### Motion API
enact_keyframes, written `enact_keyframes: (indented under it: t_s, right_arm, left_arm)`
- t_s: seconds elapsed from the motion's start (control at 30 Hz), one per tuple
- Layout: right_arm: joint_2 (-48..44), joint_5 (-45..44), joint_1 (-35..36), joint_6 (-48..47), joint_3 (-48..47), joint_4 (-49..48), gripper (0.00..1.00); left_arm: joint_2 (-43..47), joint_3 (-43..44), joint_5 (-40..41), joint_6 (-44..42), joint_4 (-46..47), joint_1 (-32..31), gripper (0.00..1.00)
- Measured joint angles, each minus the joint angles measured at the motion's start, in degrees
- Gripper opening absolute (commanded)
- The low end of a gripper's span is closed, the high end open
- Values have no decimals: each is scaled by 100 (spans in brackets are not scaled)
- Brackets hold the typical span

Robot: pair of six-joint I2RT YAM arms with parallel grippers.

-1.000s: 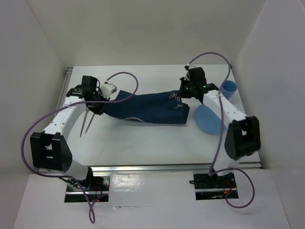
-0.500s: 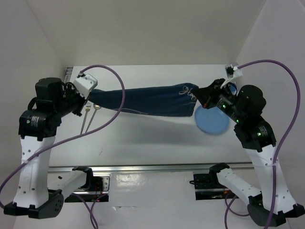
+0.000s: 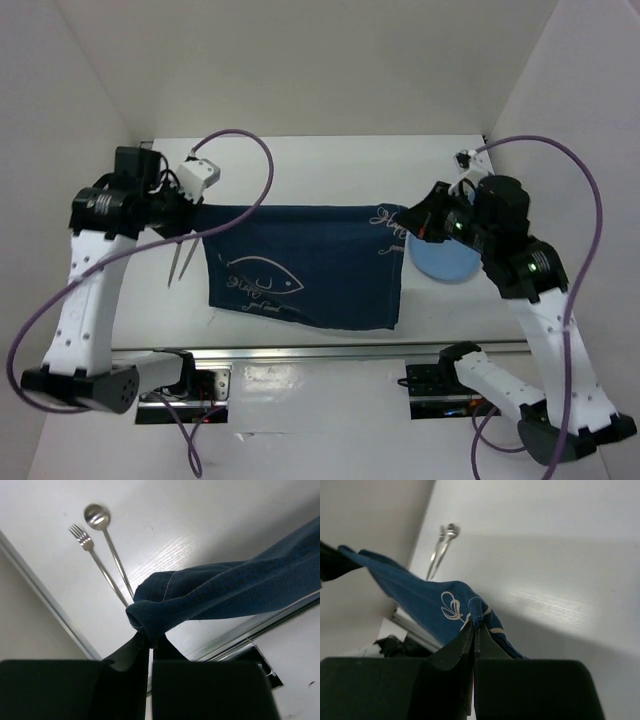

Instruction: Set the dinner table for one person

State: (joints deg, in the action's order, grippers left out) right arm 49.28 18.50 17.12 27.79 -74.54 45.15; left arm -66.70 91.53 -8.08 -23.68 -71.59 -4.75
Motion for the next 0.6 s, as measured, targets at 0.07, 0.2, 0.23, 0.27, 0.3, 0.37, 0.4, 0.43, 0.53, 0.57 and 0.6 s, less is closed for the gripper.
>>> enact_keyframes:
  t_s: [0.07, 0.2, 0.23, 0.27, 0.3, 0.37, 0.4, 0.43, 0.53, 0.57, 0.6]
  right_arm:
    - [507, -295, -2, 125, -4, -17, 0]
    - [2103, -968, -42, 109, -87, -339, 0]
    - [2551, -1102, -63, 94, -90, -522, 0]
    - [2929, -1211, -83, 76, -94, -660, 0]
    - [3322, -1327, -101, 52, -96, -828, 0]
    - [3995, -1513, -133, -31, -116, -1180, 0]
    - [4304, -1561, -162, -74, -144, -1333, 7]
    - [4568, -1591, -184, -138, -227, -1449, 24]
    - [5405, -1775, -275, -363, -767, -1733, 25]
    - [5641, -1864, -304, -426, -994, -1790, 25]
    - [5897, -1993, -332, -474, -1283, -1843, 27]
  left_arm:
    - [-476, 9, 61, 74, 50, 0, 0]
    - [-2100, 354, 234, 275, 286, 39, 0]
    - [-2514, 476, 267, 323, 334, 57, 0]
    - [-2876, 592, 297, 372, 398, 70, 0]
    - [-3244, 706, 343, 463, 511, 72, 0]
    - [-3871, 960, 400, 627, 691, 72, 2]
    - [-4159, 1102, 431, 745, 804, 70, 8]
    - [-4413, 1241, 446, 807, 901, 70, 28]
    - [-5051, 1718, 549, 1099, 1097, 83, 64]
    - [-5187, 1834, 573, 1185, 1165, 92, 86]
    - [-5305, 1943, 616, 1314, 1246, 94, 96]
